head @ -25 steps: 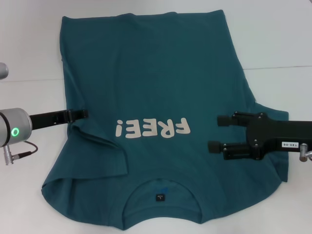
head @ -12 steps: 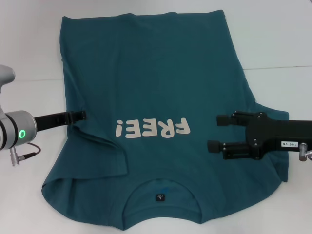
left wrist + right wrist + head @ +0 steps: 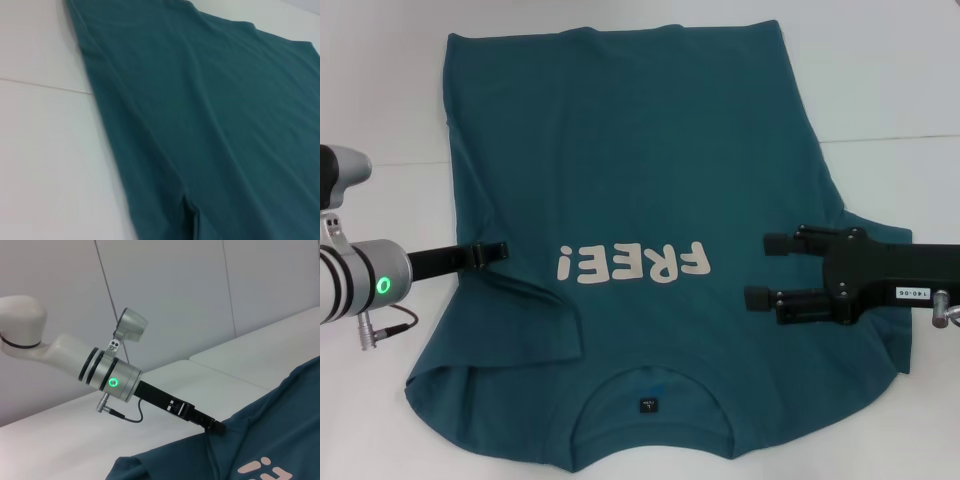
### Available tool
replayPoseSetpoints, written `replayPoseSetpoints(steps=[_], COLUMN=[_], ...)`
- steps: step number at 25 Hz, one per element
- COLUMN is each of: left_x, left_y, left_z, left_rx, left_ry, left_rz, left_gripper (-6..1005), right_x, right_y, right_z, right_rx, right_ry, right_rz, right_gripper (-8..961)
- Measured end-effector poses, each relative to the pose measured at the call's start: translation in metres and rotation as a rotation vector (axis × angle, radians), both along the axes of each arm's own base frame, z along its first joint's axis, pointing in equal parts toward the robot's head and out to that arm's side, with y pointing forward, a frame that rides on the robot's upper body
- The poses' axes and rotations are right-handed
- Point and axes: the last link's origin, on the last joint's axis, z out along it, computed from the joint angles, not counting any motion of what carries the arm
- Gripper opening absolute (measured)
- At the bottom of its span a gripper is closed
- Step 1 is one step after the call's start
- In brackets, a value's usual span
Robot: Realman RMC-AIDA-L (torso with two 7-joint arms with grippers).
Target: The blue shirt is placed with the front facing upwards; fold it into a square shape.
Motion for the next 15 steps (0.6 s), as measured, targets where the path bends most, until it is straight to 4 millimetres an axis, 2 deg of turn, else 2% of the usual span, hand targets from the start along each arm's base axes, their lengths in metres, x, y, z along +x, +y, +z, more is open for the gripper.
replayPoseSetpoints(steps=[7,15], left_x=[0.017,0.048], left_y=[0.006,0.021], left_z=[-0.011,-0.027], left_rx=[-0.029,-0.027], left_ry=[-0.016,-0.047], left_rz=[-0.025,-0.102], left_gripper=[623,641], right_x=[0.000,-0.001], right_y=[0.000,0.001], right_z=[0.000,0.000], right_rx=[-0.001,0.000], right_ry=[-0.003,0.003], right_rz=[0.001,-0.001], right_gripper=[941,941])
